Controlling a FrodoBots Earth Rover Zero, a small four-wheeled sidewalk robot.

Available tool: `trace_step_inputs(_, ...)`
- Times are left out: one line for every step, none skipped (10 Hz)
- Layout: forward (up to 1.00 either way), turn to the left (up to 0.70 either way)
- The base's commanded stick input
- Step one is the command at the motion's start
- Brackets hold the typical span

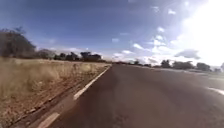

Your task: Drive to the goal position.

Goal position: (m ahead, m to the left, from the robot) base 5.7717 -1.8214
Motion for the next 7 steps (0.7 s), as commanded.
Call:
trace_step_inputs(0.50,-0.50)
trace_step_inputs(0.50,-0.50)
trace_step_inputs(0.50,-0.43)
trace_step_inputs(0.50,-0.18)
trace_step_inputs(0.50,0.00)
trace_step_inputs(0.50,0.00)
trace_step_inputs(0.50,0.00)
